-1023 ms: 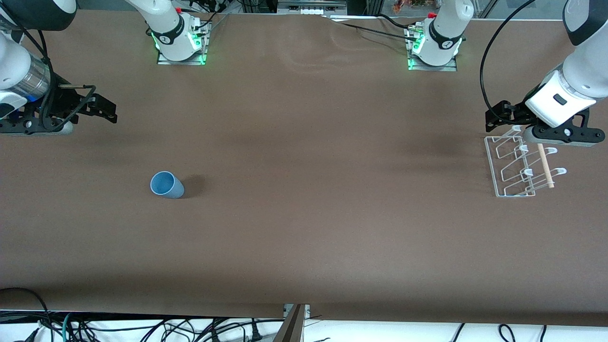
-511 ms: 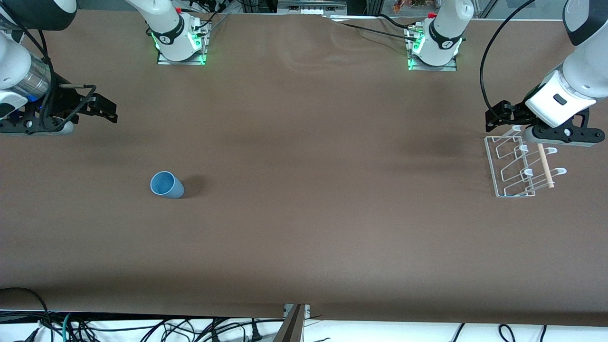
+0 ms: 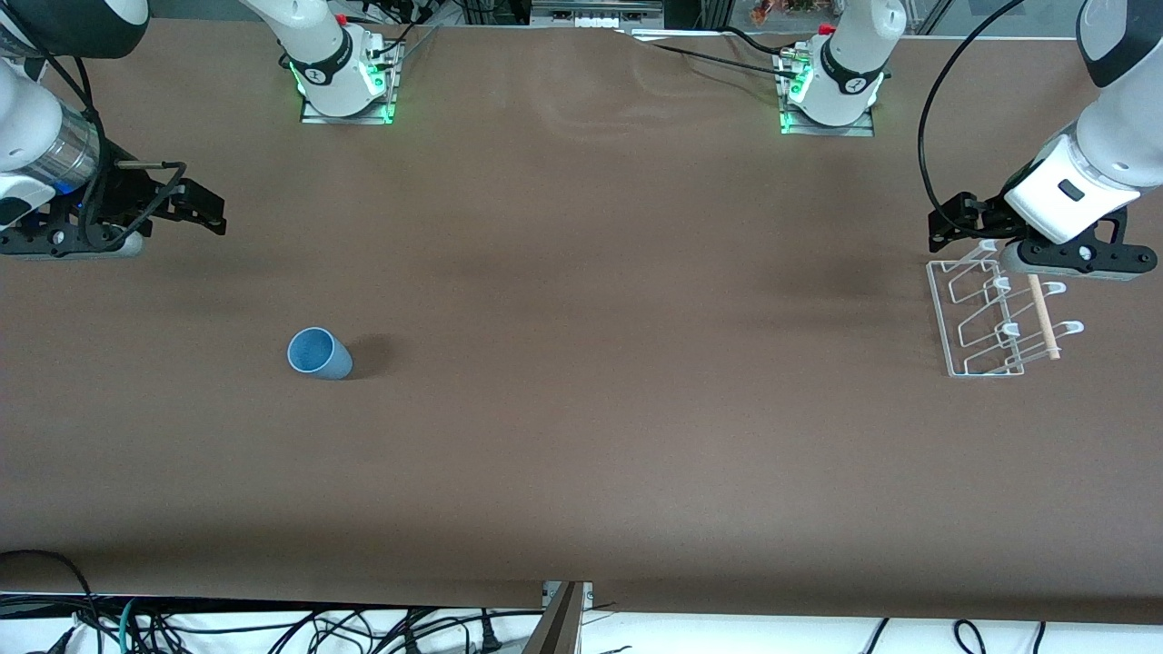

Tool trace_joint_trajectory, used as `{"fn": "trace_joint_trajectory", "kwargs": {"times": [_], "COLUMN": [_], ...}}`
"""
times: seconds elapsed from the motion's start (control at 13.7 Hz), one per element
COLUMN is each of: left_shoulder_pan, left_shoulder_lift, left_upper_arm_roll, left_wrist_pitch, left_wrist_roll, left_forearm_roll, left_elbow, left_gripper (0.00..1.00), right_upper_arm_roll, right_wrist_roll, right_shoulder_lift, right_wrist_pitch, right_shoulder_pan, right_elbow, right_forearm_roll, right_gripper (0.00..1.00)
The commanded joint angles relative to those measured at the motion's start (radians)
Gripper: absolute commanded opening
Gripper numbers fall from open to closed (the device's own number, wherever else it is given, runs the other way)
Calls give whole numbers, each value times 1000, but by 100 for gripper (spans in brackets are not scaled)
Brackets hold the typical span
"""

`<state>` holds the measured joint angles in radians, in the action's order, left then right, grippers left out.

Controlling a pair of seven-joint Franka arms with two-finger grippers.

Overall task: Transfer cup to left arm and place on rack
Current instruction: 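Move the right gripper above the light-blue cup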

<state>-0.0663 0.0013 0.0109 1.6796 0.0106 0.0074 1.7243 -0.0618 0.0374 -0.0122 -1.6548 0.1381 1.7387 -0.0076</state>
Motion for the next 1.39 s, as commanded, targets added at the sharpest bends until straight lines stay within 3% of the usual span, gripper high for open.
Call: {"fn": "trace_joint_trajectory", "kwargs": {"times": [0.0, 0.44, 0.66, 1.32], "left_shoulder_pan": [0, 0, 0, 0], "left_shoulder_lift": [-3, -3, -3, -3], "left_upper_arm_roll": [-2, 0, 0, -2], "left_wrist_pitch": [-18, -18, -18, -18], "left_wrist_roll": [5, 5, 5, 5], "left_forearm_roll": [-11, -11, -11, -11], "left_elbow": [-14, -14, -14, -14], "left_gripper": [100, 100, 100, 100], "right_upper_arm_roll": [5, 5, 5, -3], "right_wrist_roll": [-13, -16, -17, -152], "right_shoulder_lift": [-12, 6, 37, 359], "right_wrist_pitch": [3, -6, -81, -370], "right_shoulder_pan": [-5, -2, 0, -17], "right_elbow": [7, 22, 74, 73], "right_forearm_roll": [15, 14, 12, 14], "right_gripper": [99, 99, 99, 99]}}
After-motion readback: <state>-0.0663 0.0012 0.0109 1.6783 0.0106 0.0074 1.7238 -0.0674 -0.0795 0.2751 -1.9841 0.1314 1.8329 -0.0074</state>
